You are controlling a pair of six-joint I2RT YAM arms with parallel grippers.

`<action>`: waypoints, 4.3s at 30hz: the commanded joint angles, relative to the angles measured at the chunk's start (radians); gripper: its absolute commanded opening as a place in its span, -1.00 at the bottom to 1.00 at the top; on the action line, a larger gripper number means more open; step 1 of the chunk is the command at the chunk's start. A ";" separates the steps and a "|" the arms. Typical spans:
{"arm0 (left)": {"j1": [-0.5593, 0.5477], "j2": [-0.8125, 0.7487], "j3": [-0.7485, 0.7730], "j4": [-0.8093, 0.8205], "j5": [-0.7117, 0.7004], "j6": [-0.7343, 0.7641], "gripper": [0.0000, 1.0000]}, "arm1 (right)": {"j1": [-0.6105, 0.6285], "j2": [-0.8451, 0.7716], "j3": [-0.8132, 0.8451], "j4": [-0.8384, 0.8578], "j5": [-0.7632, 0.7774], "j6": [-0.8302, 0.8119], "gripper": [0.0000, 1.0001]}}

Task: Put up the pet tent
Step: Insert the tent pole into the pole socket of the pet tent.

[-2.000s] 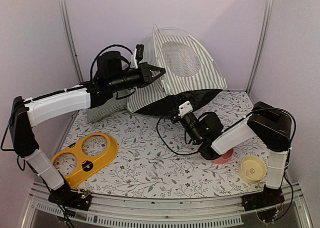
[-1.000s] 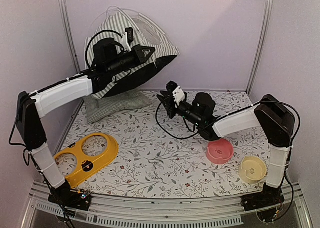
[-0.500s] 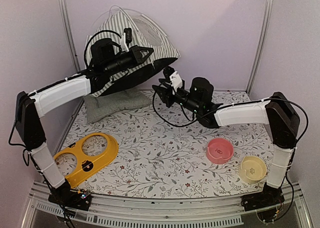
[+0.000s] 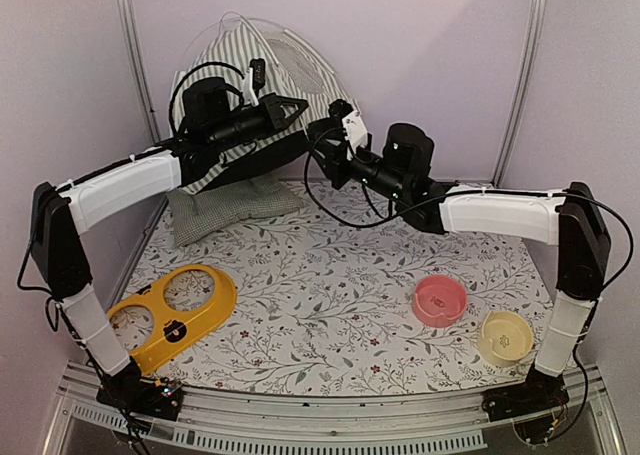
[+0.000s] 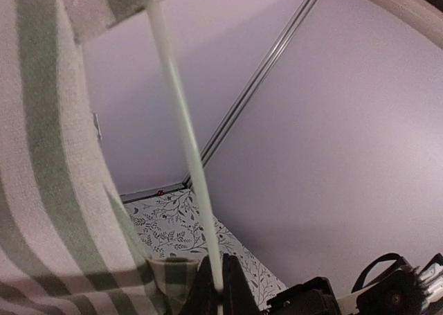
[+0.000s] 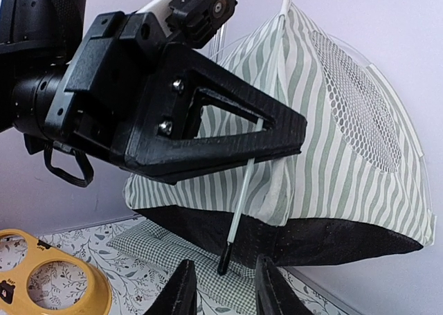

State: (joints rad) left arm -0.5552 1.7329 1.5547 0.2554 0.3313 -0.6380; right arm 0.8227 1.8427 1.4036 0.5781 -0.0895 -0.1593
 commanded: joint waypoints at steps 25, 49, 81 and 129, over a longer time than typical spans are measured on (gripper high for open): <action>0.023 -0.022 0.011 -0.016 0.014 0.043 -1.00 | 0.012 0.062 0.197 -0.239 0.006 0.013 -0.81; 0.024 -0.112 -0.024 -0.258 -0.070 0.030 -0.55 | 0.036 0.143 0.307 -0.290 0.069 0.072 -1.00; 0.024 -0.182 -0.098 -0.332 -0.187 -0.094 -0.67 | 0.067 0.221 0.365 -0.296 0.122 0.000 -1.00; 0.046 -0.224 -0.061 -0.349 -0.096 -0.076 -1.00 | 0.003 0.329 0.246 0.321 -0.046 -0.210 0.26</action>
State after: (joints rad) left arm -0.5331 1.5368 1.4574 -0.1406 0.2329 -0.7471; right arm 0.8280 2.1132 1.5963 0.8982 -0.1066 -0.3588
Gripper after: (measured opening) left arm 0.010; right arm 0.631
